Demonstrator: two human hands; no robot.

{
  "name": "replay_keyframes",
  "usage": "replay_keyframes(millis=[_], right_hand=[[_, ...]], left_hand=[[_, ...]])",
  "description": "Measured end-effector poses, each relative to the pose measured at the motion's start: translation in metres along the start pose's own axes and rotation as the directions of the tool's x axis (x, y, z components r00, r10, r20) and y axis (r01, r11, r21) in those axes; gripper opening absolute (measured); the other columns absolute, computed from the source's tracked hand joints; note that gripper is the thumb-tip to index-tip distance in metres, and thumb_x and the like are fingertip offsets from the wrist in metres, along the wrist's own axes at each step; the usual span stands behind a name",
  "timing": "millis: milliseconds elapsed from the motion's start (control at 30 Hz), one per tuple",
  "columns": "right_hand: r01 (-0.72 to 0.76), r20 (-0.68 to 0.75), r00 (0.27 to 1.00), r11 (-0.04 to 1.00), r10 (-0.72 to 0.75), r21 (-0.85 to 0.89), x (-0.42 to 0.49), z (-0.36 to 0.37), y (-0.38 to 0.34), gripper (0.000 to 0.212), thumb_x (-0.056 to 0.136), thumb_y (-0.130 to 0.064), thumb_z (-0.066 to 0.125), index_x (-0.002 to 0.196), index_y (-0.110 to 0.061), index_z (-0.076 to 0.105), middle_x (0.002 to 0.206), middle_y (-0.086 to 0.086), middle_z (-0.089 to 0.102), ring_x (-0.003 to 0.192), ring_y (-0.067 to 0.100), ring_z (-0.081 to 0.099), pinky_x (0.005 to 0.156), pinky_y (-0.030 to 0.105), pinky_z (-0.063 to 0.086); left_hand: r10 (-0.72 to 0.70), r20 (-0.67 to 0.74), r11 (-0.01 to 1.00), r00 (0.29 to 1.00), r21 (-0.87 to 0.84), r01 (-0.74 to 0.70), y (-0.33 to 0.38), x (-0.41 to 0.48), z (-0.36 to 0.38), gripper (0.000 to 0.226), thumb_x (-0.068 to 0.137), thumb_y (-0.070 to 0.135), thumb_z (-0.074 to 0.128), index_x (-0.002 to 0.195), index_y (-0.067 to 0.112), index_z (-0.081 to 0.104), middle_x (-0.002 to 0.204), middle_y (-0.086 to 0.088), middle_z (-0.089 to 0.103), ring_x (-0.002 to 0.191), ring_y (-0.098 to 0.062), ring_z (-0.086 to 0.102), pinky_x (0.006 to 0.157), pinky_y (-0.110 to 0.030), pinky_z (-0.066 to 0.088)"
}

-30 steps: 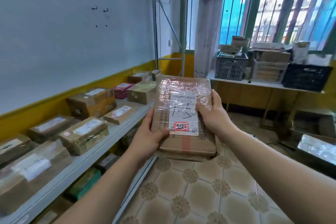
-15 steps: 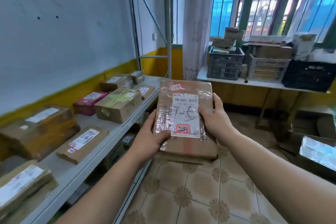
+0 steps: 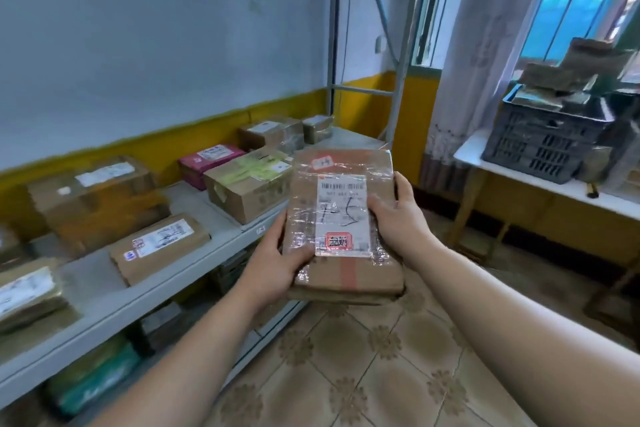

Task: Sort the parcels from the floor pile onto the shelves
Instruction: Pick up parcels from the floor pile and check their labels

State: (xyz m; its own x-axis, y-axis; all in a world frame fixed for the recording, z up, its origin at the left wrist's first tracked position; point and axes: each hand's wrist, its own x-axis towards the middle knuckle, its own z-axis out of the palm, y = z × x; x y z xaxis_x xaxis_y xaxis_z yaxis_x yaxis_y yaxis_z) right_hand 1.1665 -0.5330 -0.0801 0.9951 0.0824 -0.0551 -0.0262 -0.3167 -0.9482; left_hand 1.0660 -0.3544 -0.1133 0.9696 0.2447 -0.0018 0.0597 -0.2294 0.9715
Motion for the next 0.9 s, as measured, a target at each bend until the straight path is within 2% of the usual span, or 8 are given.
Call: replay_keyframes(millis=[100, 200, 300, 433, 533, 633, 767, 900], right_hand=[[0.017, 0.123, 0.992, 0.999, -0.013, -0.031, 0.025, 0.038, 0.0, 0.064, 0.1, -0.037, 0.053, 0.153, -0.043, 0.017, 0.113, -0.01, 0.062, 0.084, 0.018, 0.068, 0.082, 0.044, 0.056], [0.04, 0.241, 0.97, 0.997, -0.022, -0.071, 0.047, 0.082, 0.003, 0.066, 0.1, -0.039, 0.053, 0.154, -0.041, 0.014, 0.137, -0.001, 0.056, 0.087, 0.012, 0.065, 0.078, 0.032, 0.055], [0.051, 0.314, 0.949, 0.993, -0.017, -0.102, 0.065, 0.123, 0.005, 0.067, 0.1, -0.04, 0.053, 0.155, -0.04, 0.015, 0.145, 0.004, 0.051, 0.076, 0.012, 0.061, 0.073, 0.032, 0.054], [0.068, 0.415, 0.91, 0.989, -0.009, -0.128, 0.081, 0.163, 0.007, 0.067, 0.099, -0.04, 0.053, 0.154, -0.04, 0.016, 0.134, 0.004, 0.056, 0.08, 0.014, 0.061, 0.078, 0.038, 0.055], [0.076, 0.475, 0.88, 0.989, -0.005, -0.13, 0.09, 0.179, 0.009, 0.064, 0.099, -0.037, 0.053, 0.154, -0.039, 0.018, 0.118, -0.001, 0.061, 0.084, 0.016, 0.064, 0.081, 0.04, 0.055], [0.083, 0.521, 0.853, 0.988, -0.002, -0.132, 0.104, 0.181, 0.012, 0.063, 0.099, -0.036, 0.053, 0.153, -0.04, 0.019, 0.104, -0.007, 0.063, 0.083, 0.018, 0.068, 0.074, 0.04, 0.057], [0.109, 0.544, 0.839, 0.982, -0.007, -0.156, 0.137, 0.157, 0.021, 0.065, 0.098, -0.039, 0.053, 0.153, -0.042, 0.017, 0.123, -0.001, 0.063, 0.092, 0.021, 0.068, 0.084, 0.043, 0.057], [0.119, 0.54, 0.841, 0.976, -0.002, -0.182, 0.181, 0.104, 0.038, 0.065, 0.099, -0.04, 0.052, 0.154, -0.04, 0.017, 0.119, -0.004, 0.056, 0.092, 0.02, 0.064, 0.082, 0.04, 0.054]], left_hand=[[-0.065, -0.115, 0.998, 0.991, -0.006, 0.065, -0.015, 0.003, -0.02, 0.074, 0.087, 0.032, 0.069, 0.142, 0.049, 0.022, 0.118, 0.023, 0.05, 0.096, 0.009, 0.051, 0.076, -0.012, 0.039], [-0.132, -0.23, 0.991, 0.964, -0.028, 0.128, -0.036, 0.008, -0.043, 0.075, 0.087, 0.033, 0.069, 0.144, 0.049, 0.022, 0.117, 0.027, 0.05, 0.106, -0.001, 0.053, 0.084, -0.019, 0.041], [-0.181, -0.306, 0.983, 0.935, -0.047, 0.176, -0.054, 0.014, -0.064, 0.075, 0.088, 0.031, 0.069, 0.144, 0.049, 0.023, 0.113, 0.032, 0.052, 0.11, -0.003, 0.055, 0.091, -0.025, 0.043], [-0.24, -0.383, 0.971, 0.892, -0.097, 0.22, -0.075, 0.018, -0.079, 0.074, 0.089, 0.027, 0.069, 0.147, 0.043, 0.027, 0.124, 0.023, 0.058, 0.112, -0.002, 0.058, 0.1, -0.031, 0.046], [-0.249, -0.427, 0.968, 0.869, -0.104, 0.227, -0.08, 0.018, -0.079, 0.065, 0.09, 0.025, 0.068, 0.14, 0.046, 0.032, 0.116, 0.028, 0.06, 0.104, 0.007, 0.058, 0.085, -0.019, 0.047], [-0.259, -0.48, 0.966, 0.838, -0.116, 0.232, -0.082, 0.024, -0.068, 0.067, 0.09, 0.023, 0.067, 0.144, 0.042, 0.031, 0.117, 0.026, 0.061, 0.107, 0.004, 0.058, 0.083, -0.016, 0.044], [-0.254, -0.51, 0.967, 0.822, -0.129, 0.218, -0.076, 0.045, -0.028, 0.068, 0.09, 0.022, 0.068, 0.144, 0.04, 0.032, 0.12, 0.023, 0.06, 0.113, 0.0, 0.056, 0.089, -0.018, 0.042], [-0.268, -0.499, 0.963, 0.824, -0.153, 0.221, -0.066, 0.08, 0.036, 0.07, 0.09, 0.022, 0.067, 0.147, 0.038, 0.03, 0.127, 0.018, 0.058, 0.112, 0.001, 0.056, 0.089, -0.018, 0.04]])
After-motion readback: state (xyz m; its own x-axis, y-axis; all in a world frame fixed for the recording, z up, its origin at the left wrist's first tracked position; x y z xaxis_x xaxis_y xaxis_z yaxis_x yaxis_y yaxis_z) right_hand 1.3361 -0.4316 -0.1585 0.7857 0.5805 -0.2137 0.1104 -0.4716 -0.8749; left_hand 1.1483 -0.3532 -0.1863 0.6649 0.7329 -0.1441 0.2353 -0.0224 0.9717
